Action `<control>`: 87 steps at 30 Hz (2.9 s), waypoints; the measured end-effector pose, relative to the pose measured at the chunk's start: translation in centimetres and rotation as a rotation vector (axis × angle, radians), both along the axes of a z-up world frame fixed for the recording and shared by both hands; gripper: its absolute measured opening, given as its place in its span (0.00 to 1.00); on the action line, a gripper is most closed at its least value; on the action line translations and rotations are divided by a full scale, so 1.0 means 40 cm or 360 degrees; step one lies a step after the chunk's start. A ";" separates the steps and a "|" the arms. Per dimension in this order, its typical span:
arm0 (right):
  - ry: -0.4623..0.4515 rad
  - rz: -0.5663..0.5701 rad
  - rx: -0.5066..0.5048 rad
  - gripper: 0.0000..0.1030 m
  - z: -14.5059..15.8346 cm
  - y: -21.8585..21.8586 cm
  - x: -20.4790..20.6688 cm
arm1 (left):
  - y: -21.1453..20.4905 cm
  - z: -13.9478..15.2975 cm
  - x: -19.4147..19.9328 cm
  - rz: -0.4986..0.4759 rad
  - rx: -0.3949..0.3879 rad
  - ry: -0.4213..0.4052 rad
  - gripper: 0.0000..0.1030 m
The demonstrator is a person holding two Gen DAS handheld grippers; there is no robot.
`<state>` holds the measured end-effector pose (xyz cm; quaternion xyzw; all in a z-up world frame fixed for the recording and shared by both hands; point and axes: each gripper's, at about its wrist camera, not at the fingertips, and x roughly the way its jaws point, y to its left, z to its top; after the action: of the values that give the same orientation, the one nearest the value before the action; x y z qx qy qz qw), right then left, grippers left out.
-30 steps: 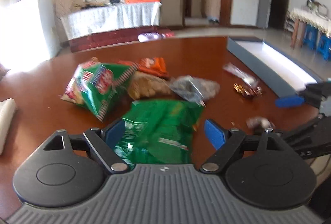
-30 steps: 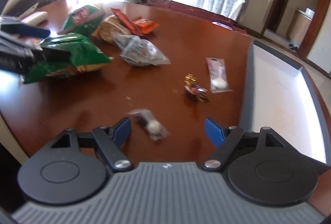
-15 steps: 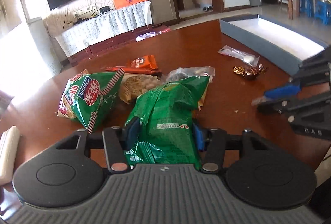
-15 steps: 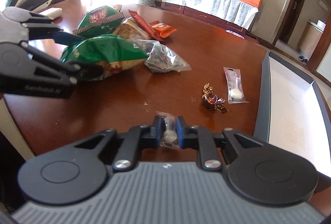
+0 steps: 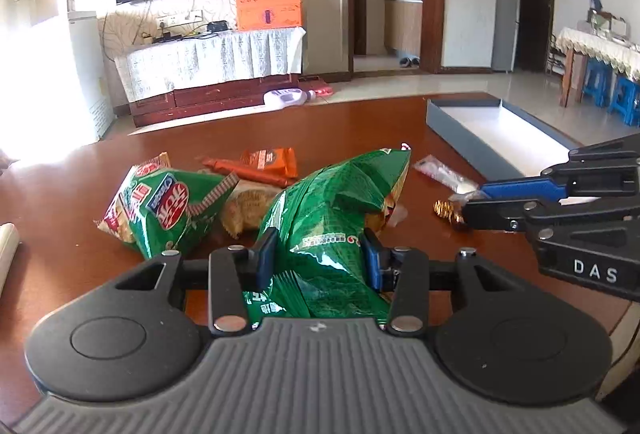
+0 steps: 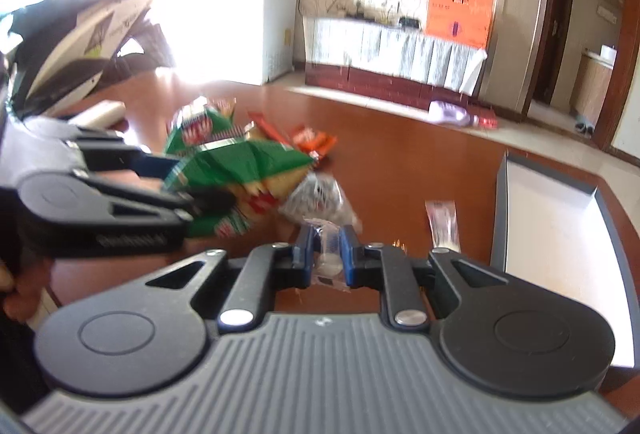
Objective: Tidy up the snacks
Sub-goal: 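Carry green chip bag with left tool while right tool carries candy packet toward gray box, then open left tool dropping green bag into gray box while right tool releases candy packet there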
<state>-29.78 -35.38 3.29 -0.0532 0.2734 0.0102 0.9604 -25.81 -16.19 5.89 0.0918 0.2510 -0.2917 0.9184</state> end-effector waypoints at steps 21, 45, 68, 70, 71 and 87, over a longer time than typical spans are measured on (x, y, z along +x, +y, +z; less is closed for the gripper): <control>-0.0212 -0.0339 0.0034 0.17 0.092 -0.260 -0.026 | -0.310 0.081 -0.010 -0.0138 -0.0089 -0.0171 0.48; -0.0180 -0.0703 0.0061 0.17 0.011 -0.497 -0.003 | -0.709 -0.008 -0.016 -0.0396 -0.0167 -0.0125 0.49; -0.0138 -0.0693 0.0120 0.17 0.004 -0.483 -0.022 | -0.659 -0.012 -0.022 -0.0440 -0.0086 -0.0234 0.96; -0.0104 -0.0679 0.0118 0.17 -0.004 -0.468 -0.022 | -0.612 -0.014 -0.037 -0.0437 -0.0051 -0.0231 0.96; -0.0085 -0.0671 0.0116 0.17 -0.008 -0.460 -0.021 | -0.581 -0.012 -0.055 -0.0430 -0.0036 -0.0236 0.96; -0.0036 -0.0659 0.0062 0.50 -0.017 -0.398 -0.026 | -0.254 -0.065 -0.125 -0.0318 0.0041 -0.0137 0.96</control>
<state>-30.82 -51.32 2.60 0.0225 0.2675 -0.1827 0.9458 -30.79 -26.35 3.29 0.1408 0.2046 -0.3743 0.8934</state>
